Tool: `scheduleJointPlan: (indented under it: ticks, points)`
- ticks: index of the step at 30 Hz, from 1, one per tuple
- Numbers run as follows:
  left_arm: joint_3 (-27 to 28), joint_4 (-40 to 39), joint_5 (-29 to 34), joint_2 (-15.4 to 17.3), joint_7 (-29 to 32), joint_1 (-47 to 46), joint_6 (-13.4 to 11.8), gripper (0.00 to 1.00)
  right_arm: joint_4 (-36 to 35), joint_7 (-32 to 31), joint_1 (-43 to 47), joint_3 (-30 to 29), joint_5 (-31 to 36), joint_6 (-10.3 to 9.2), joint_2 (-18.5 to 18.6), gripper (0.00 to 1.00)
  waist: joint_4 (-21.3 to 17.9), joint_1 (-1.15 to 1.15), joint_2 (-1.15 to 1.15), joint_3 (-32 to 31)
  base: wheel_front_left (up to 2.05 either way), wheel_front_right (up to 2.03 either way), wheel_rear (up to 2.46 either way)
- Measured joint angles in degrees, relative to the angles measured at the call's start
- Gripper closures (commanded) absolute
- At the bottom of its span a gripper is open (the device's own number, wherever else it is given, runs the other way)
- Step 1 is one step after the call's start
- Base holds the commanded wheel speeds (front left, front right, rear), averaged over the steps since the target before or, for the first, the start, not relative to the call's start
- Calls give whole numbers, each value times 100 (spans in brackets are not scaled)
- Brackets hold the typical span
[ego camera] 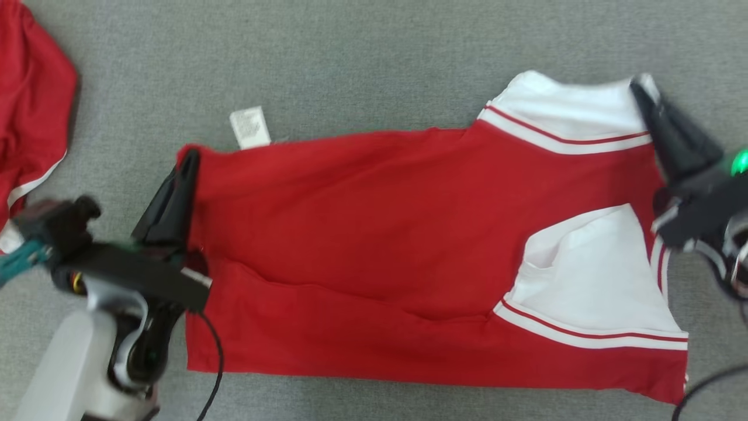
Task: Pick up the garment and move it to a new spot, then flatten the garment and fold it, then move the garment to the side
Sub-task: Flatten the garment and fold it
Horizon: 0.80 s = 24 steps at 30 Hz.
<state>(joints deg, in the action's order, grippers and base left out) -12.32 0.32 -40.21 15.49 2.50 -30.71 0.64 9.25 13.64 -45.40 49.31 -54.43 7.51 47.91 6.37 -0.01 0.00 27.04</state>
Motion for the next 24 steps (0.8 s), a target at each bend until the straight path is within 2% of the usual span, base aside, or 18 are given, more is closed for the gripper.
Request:
scheduleJointPlan:
  ticks: [11, 17, 24]
  points:
    - [493, -746, -840, 58, 160, 1097, -74, 100, -1181, 26, 1733, -766, -204, 0, 9, 100, -176, 0, 0, -166, 0, 0, 0]
    - [636, -672, -1116, 30, 190, 1448, -75, 100, -1541, -25, 2704, -1288, -191, 0, -131, 100, -249, 0, 0, -236, 0, 0, 0]
    - [669, -368, -1268, -41, 146, 1551, -77, 100, -1718, -314, 3505, -1647, 11, 0, -465, 100, -302, -1, 0, -311, 0, 0, 0]
